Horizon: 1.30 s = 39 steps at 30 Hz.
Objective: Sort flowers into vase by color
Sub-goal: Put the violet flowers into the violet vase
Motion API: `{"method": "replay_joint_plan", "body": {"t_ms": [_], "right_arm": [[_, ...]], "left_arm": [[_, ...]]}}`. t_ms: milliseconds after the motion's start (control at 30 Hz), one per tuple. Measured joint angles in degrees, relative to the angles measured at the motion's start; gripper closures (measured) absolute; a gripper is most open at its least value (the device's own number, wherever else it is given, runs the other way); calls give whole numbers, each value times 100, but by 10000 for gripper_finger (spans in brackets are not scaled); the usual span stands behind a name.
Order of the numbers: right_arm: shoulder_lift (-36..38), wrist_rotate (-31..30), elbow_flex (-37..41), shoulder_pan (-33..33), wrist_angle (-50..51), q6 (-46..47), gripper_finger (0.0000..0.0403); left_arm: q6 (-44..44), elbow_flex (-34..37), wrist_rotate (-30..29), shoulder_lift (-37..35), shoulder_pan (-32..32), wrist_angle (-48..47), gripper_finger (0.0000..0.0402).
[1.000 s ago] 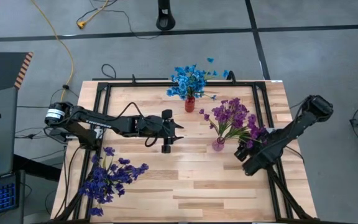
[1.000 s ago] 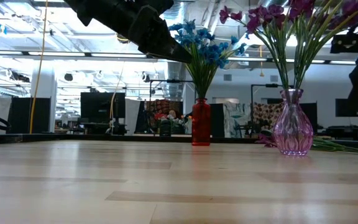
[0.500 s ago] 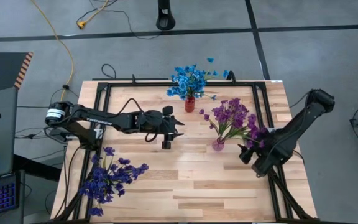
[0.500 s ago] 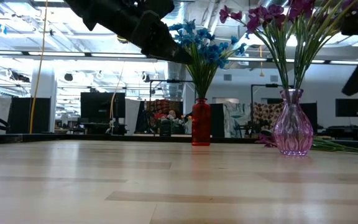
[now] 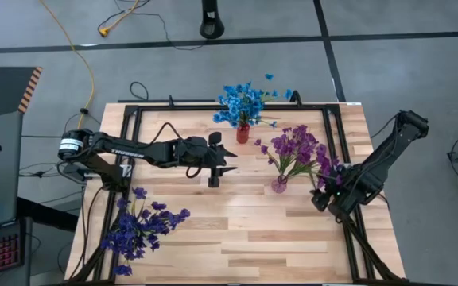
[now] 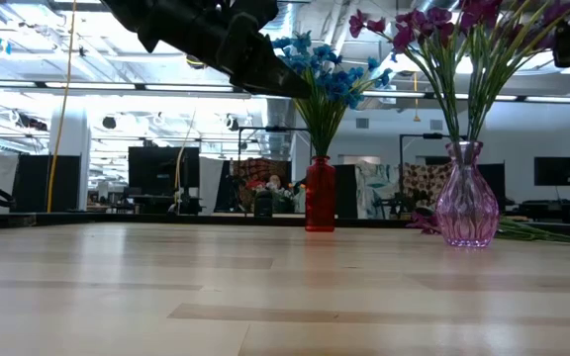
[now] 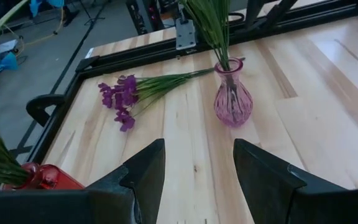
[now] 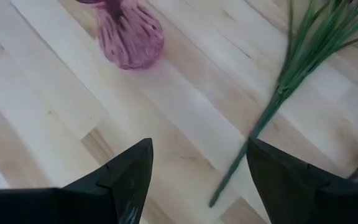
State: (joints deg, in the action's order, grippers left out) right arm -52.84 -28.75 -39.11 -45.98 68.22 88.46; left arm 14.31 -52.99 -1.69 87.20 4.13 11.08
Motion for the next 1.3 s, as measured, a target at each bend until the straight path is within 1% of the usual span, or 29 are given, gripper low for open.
{"method": "replay_joint_plan", "body": {"t_ms": [133, 233, 400, 533, 633, 900, 1067, 1300], "right_arm": [[-53, 42, 0, 0, -281, 90, 117], [-294, 165, 0, 0, -261, 461, 117], [-1082, 674, 0, 109, -290, 621, 117], [-1770, 724, 0, 269, -319, 878, 117], [-2203, 935, -2, 413, -382, 911, 117], [-3090, 1511, -4, 674, -635, 920, 117], [-3375, 1563, -5, 807, -636, 918, 117], [-3442, 1547, -15, 936, -663, 908, 117]], "left_arm": [[-2, 0, 2, 0, 1, -5, 223], [-2, 0, 2, 0, -1, -1, 223], [-7, 0, 2, 12, 0, -4, 223], [-7, 0, 4, 15, -1, -9, 223], [-15, 0, 4, 15, -1, -9, 223], [-105, 0, 7, 15, -1, -9, 223], [-105, 0, 7, 15, -1, -9, 223], [-153, 0, 7, 15, -1, -11, 223]]}}
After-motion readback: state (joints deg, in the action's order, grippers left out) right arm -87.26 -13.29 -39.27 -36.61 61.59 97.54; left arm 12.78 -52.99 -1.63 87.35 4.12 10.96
